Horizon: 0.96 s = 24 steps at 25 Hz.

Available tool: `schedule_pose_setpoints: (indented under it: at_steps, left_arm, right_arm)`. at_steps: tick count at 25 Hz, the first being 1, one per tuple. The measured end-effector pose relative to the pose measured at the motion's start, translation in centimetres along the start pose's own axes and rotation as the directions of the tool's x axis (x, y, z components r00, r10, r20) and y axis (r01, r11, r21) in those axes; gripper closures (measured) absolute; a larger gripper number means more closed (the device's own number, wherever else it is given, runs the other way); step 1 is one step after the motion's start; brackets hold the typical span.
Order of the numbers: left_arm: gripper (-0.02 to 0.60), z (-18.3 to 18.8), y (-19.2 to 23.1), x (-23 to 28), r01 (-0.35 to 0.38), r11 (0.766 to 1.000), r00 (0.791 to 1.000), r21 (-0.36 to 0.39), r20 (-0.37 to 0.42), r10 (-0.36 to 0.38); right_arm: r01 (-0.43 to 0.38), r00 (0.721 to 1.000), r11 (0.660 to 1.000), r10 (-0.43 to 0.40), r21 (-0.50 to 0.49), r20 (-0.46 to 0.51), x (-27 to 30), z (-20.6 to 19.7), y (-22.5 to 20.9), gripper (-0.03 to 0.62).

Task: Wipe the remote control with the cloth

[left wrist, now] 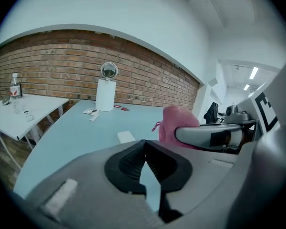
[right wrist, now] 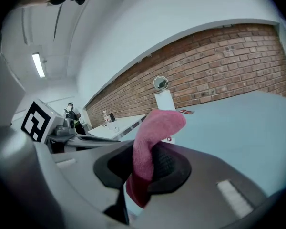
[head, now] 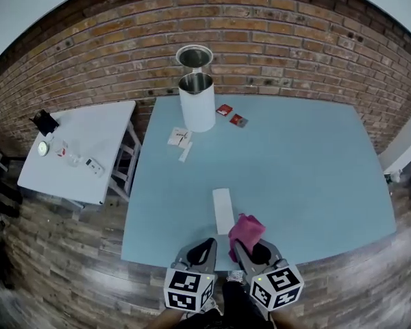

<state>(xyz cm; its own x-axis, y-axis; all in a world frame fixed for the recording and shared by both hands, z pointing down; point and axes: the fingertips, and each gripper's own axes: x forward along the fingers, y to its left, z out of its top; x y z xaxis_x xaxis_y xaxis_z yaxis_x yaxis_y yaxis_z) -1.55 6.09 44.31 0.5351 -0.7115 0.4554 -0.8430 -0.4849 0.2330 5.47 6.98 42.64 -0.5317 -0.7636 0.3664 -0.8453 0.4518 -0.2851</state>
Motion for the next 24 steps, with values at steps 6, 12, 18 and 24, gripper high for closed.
schedule_pose_setpoints:
  at_steps: [6,12,18,24]
  left_arm:
    - [0.578,-0.7,-1.4,-1.7,-0.009,0.999,1.0,0.039,0.025,0.008]
    - [0.578,-1.3,-3.1,-2.7,0.01,0.997,0.999,0.07,0.038,-0.013]
    - [0.578,-1.6,-4.3,-3.3,0.027,0.996,0.998,0.086,0.046,-0.031]
    - [0.578,-2.1,-4.6,-3.9,0.039,0.994,0.998,0.098,0.054,-0.044]
  right_arm:
    - [0.075,0.997,0.997,-0.074,-0.036,0.03,-2.9,-1.0,1.8,0.519]
    - [0.126,0.992,0.991,-0.124,-0.039,0.038,-4.9,-1.7,2.1,0.519]
    - [0.15,0.988,0.987,-0.148,-0.057,0.044,-6.1,-2.3,2.5,0.519]
    - [0.163,0.986,0.985,-0.16,-0.061,0.053,-6.5,-2.7,2.9,0.517]
